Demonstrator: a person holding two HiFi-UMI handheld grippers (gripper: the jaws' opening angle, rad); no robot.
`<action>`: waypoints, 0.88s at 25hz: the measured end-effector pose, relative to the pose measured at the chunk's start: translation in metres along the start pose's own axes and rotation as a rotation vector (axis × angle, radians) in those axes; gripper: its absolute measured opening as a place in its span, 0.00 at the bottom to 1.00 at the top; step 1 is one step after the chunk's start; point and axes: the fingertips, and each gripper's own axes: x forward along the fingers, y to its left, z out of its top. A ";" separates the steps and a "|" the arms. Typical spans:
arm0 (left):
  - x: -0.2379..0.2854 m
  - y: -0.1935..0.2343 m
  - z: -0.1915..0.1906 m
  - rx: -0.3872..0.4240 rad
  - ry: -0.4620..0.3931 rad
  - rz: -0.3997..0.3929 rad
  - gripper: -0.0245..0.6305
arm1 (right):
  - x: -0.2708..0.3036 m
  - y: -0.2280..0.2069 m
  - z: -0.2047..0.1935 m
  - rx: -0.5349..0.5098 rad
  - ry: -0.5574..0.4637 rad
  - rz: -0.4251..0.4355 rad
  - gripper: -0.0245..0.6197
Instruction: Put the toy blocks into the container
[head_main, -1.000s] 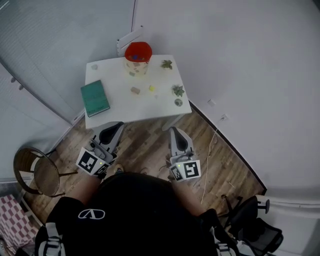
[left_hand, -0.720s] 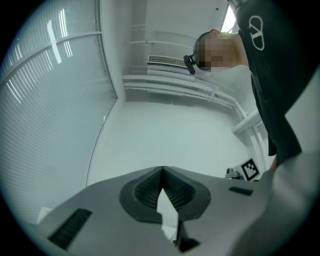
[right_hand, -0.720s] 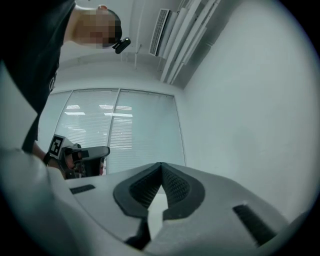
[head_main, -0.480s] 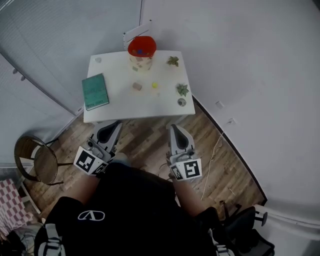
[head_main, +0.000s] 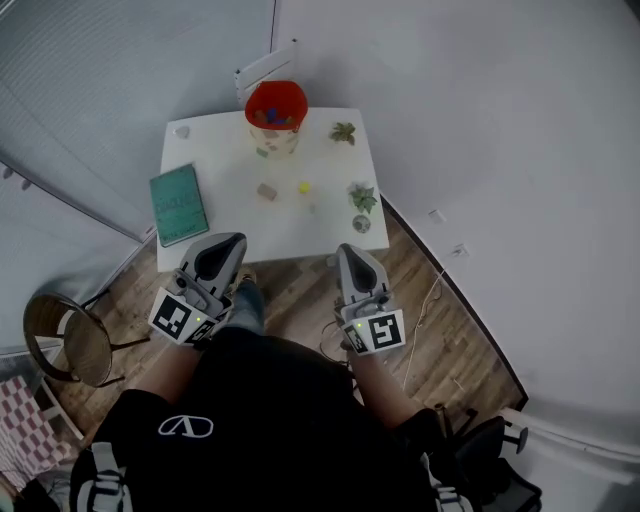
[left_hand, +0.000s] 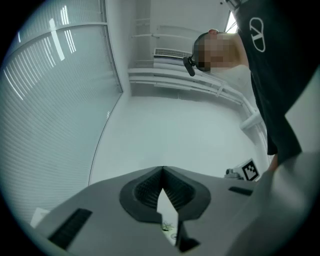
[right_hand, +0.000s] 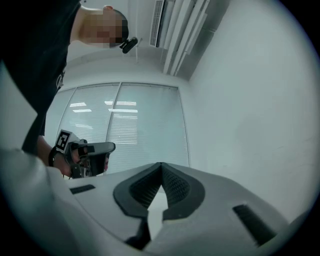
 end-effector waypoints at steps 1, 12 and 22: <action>0.010 0.013 -0.002 -0.006 -0.002 -0.007 0.04 | 0.013 -0.006 -0.004 -0.008 0.013 -0.004 0.04; 0.091 0.146 -0.020 -0.053 0.014 -0.119 0.04 | 0.162 -0.052 -0.029 -0.078 0.112 -0.039 0.04; 0.129 0.190 -0.032 -0.077 0.018 -0.094 0.04 | 0.227 -0.072 -0.041 -0.081 0.128 0.007 0.04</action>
